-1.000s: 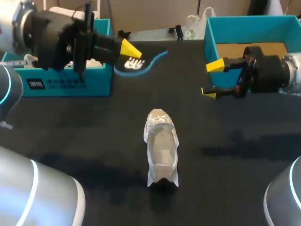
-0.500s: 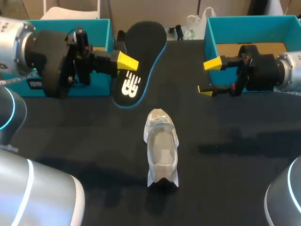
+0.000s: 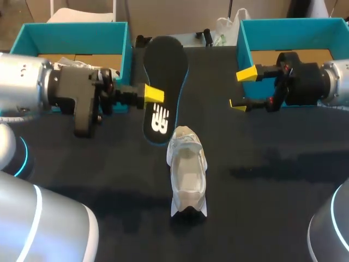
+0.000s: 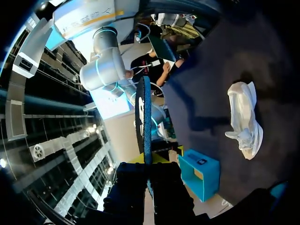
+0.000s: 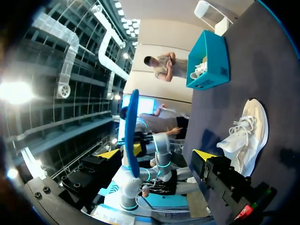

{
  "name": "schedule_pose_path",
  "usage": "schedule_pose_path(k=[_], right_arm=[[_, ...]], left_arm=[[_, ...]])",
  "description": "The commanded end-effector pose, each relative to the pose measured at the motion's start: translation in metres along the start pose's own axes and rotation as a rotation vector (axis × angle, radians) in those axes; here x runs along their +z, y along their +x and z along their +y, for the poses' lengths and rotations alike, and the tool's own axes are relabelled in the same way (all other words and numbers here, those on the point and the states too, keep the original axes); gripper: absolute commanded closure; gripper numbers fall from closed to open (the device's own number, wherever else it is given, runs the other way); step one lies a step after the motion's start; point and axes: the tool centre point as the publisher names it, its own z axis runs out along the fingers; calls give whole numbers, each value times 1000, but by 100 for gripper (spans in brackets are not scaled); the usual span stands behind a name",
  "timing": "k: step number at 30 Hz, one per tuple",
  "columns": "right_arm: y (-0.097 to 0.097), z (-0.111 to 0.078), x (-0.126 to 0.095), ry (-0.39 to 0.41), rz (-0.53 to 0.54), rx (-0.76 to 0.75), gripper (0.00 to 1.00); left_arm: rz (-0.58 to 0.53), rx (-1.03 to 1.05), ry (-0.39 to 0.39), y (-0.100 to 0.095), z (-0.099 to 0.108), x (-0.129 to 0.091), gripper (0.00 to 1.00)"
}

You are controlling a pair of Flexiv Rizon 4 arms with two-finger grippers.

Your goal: Take the shoe out of the shoebox, open the shoe tongue, remove and reinsert the insole, then place the shoe into the shoebox

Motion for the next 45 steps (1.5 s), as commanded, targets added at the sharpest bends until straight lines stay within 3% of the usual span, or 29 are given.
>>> schedule_pose_path(k=[1, 3, 13, 17, 26, 39, 45], right_arm=[[0, 0, 1, -1, -1, 0, 0], [0, 0, 1, -1, -1, 0, 0], [0, 0, 1, -1, -1, 0, 0], [-5, 11, 15, -27, -12, 19, 0], [-15, 19, 41, -21, -18, 22, 0], [-21, 20, 50, -19, -6, 38, 0], [-23, 27, 65, 9, -25, 51, 0]], left_arm=[[-25, -6, -11, 18, 9, 9, 100], [-7, -26, -44, 30, 14, 11, 100], [-7, -26, -44, 30, 14, 11, 100], [-57, -42, -27, 45, 14, 24, 100], [-15, -15, -26, 68, 33, 46, 100], [-18, -11, -27, 71, 39, 52, 100], [3, 6, -34, 85, 47, 66, 100]])
